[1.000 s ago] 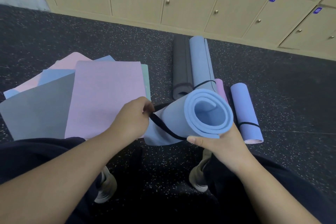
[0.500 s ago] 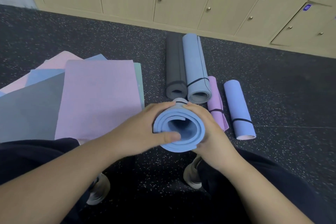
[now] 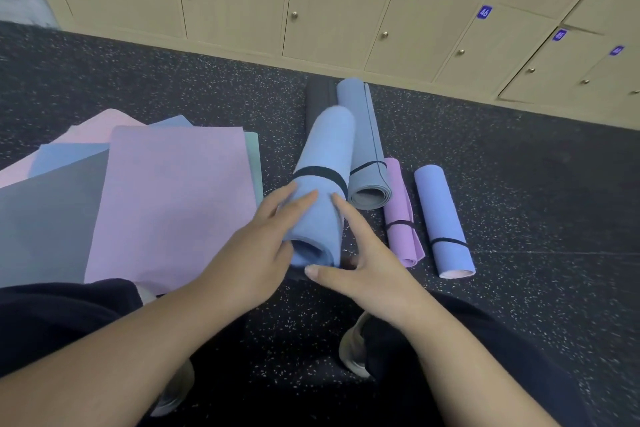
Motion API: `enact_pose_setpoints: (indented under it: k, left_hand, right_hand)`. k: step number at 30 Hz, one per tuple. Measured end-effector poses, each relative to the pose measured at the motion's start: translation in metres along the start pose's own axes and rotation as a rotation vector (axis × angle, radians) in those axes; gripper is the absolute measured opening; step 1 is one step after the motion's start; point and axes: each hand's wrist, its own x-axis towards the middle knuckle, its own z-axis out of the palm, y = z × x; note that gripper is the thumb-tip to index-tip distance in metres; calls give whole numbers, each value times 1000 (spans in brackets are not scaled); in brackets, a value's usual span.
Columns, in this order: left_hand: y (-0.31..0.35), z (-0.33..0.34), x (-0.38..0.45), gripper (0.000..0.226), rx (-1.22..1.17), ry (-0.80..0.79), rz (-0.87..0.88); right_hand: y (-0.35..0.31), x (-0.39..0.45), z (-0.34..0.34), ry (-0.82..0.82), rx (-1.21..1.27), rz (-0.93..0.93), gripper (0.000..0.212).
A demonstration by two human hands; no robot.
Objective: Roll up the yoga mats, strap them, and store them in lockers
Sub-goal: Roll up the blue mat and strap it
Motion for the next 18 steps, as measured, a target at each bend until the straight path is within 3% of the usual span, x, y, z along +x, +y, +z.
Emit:
enact_pose_setpoints:
  k: [4, 11, 16, 18]
  left_hand:
    - [7, 3, 5, 83, 9, -16, 93]
    - [50, 34, 30, 66, 2, -28, 66]
    - [73, 52, 57, 61, -58, -145, 91]
    - [72, 59, 73, 57, -40, -155, 98]
  right_hand:
    - [0, 2, 9, 149, -133, -26, 100]
    - [8, 10, -26, 441, -162, 7, 67]
    - [22, 18, -83, 518, -107, 12, 78]
    - [31, 26, -101, 508, -195, 11, 77]
